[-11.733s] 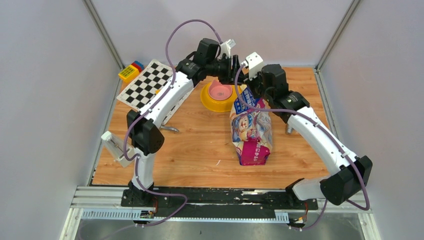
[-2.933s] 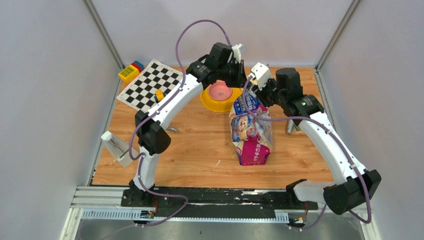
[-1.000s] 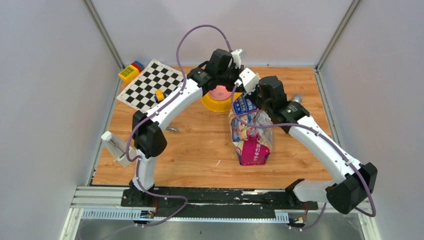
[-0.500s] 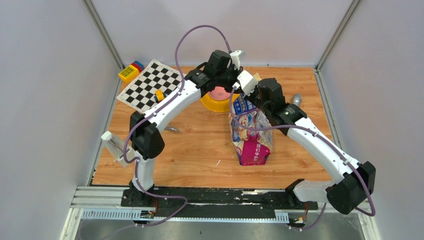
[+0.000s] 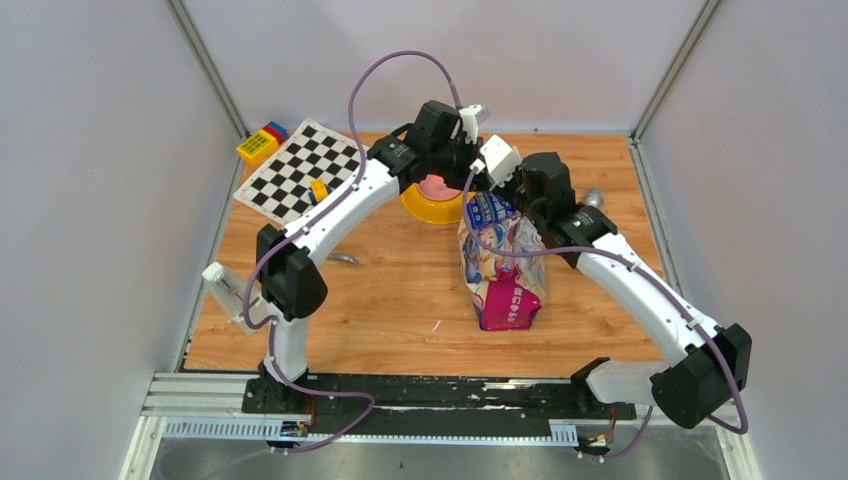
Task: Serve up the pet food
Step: Open the pet food bag at the center of the board.
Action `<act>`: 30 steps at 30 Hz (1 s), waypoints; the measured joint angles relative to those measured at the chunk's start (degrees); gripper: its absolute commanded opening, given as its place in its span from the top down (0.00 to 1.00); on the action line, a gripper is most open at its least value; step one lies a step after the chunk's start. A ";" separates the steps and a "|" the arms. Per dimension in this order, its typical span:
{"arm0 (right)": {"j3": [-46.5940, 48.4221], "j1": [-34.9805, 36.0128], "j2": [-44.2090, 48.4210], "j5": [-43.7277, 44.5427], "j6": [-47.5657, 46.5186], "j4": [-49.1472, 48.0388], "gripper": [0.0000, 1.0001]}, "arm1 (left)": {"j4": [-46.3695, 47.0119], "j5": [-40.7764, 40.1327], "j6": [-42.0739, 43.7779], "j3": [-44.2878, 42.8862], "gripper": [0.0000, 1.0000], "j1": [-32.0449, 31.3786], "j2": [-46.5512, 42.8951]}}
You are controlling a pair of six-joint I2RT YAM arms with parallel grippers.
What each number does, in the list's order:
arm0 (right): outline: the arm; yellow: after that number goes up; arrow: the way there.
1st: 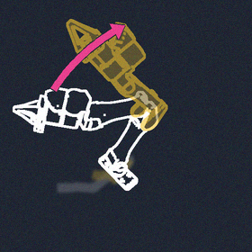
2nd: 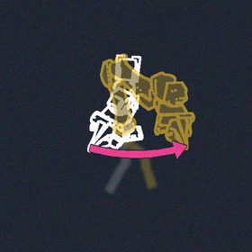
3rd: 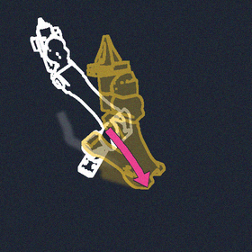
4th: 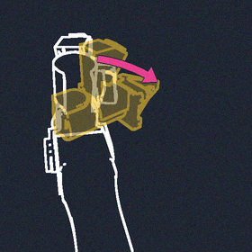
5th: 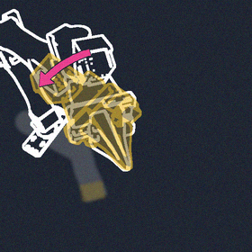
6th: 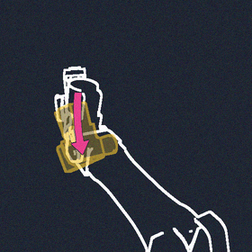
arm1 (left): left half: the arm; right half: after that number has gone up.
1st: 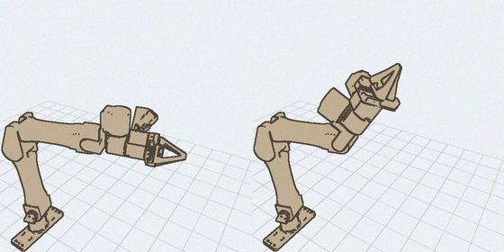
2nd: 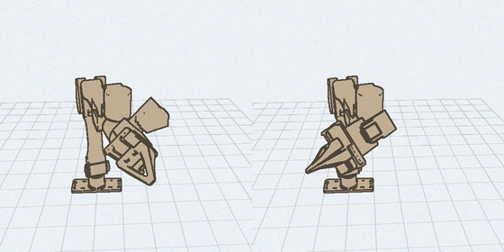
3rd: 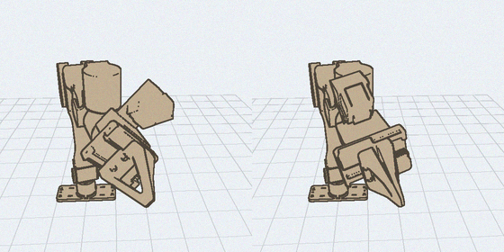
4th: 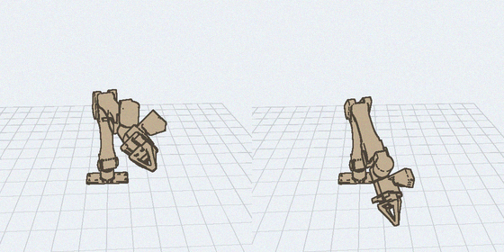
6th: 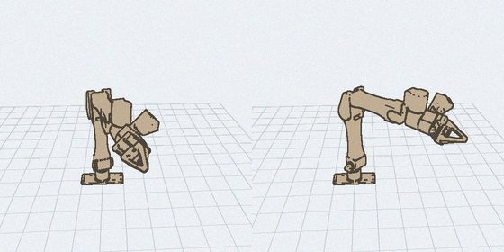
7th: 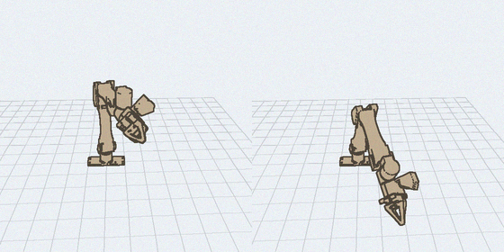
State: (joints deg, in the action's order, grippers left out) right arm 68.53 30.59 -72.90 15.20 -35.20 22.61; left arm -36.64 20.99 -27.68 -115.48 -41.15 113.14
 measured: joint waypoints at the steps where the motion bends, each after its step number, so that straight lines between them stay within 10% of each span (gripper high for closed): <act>1: -0.02 0.00 0.04 0.35 -0.70 -0.52 1.00 | -0.61 -0.15 0.13 -0.57 1.00 0.00 0.00; 30: 18.88 -1.51 -5.57 -12.41 -0.87 10.78 1.00 | -12.50 4.48 -1.79 -8.66 1.00 7.08 -4.59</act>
State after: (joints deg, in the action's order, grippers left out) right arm 87.42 29.08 -78.48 2.79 -36.07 33.39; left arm -49.15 25.47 -29.47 -124.14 -34.06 108.55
